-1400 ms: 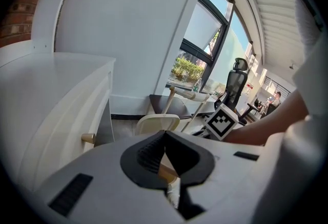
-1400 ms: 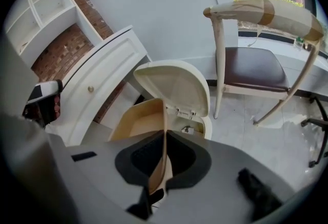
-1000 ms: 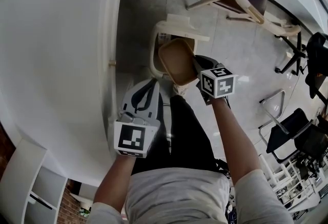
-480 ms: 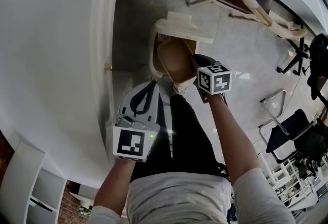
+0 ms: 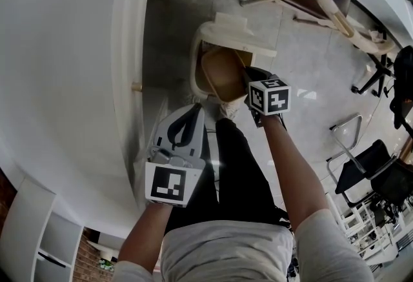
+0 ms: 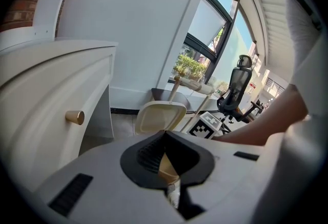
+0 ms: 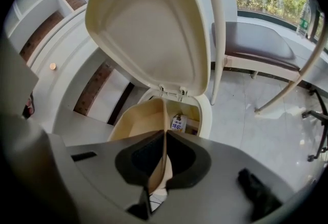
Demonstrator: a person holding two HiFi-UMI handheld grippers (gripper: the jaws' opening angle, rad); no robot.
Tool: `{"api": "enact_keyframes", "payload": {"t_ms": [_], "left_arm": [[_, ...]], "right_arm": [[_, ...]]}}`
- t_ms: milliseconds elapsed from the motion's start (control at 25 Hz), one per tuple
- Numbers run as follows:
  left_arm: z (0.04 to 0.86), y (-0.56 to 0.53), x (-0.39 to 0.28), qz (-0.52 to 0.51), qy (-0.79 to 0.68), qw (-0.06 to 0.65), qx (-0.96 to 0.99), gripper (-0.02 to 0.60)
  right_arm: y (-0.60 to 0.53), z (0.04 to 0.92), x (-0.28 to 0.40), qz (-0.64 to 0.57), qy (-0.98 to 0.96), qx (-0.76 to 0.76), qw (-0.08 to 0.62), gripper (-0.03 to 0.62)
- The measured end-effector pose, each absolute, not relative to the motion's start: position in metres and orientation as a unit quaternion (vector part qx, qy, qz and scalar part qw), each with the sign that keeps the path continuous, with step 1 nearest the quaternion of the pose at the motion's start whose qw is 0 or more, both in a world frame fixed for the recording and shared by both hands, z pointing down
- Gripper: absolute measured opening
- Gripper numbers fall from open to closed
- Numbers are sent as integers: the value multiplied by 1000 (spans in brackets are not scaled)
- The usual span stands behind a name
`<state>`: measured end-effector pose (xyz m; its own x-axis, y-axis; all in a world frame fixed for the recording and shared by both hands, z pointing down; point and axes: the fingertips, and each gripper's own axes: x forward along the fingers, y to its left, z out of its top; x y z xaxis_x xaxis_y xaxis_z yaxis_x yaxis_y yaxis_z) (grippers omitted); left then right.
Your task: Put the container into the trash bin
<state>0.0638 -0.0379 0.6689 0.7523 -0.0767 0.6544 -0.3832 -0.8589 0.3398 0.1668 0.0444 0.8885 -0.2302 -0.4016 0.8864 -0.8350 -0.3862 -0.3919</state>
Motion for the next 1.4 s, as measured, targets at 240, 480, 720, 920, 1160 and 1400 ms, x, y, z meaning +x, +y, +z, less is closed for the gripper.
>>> {"api": "enact_keyframes", "payload": {"t_ms": [240, 480, 720, 920, 1160, 1400], "left_arm": [[677, -37, 62, 334, -126, 232, 905, 15], [681, -33, 60, 334, -129, 239, 903, 15], [679, -33, 63, 334, -126, 238, 903, 15], [678, -33, 63, 333, -128, 237, 903, 15], [677, -30, 62, 332, -129, 239, 903, 15], [668, -30, 62, 328, -130, 229, 907, 15]], "right_arm": [[46, 903, 165, 590, -514, 593, 192, 35], [48, 910, 163, 593, -510, 592, 195, 35], [46, 911, 160, 596, -516, 586, 185, 91], [48, 912, 157, 598, -517, 582, 190, 126], [51, 910, 156, 600, -517, 579, 196, 130], [49, 900, 154, 595, -529, 570, 201, 133]]}}
